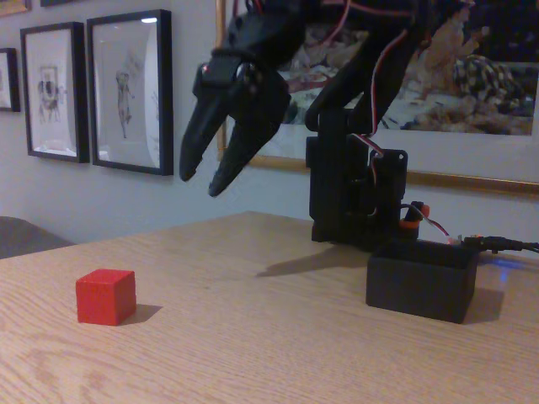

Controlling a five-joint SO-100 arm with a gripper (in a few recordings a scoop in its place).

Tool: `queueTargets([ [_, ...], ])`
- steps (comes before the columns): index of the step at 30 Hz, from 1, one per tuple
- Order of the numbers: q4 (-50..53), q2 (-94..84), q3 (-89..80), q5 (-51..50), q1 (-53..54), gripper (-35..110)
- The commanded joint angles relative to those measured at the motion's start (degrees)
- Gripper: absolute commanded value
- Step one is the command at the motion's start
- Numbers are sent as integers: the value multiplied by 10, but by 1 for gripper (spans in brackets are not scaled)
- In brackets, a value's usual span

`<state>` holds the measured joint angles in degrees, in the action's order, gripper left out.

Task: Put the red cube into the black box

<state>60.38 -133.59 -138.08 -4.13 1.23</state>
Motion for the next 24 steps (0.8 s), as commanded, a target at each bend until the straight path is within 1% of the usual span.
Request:
queueTargets([
  [1, 16, 44, 67, -35, 16, 14],
  [7, 47, 174, 174, -98, 31, 16],
  [24, 78, 440, 385, -174, 94, 20],
])
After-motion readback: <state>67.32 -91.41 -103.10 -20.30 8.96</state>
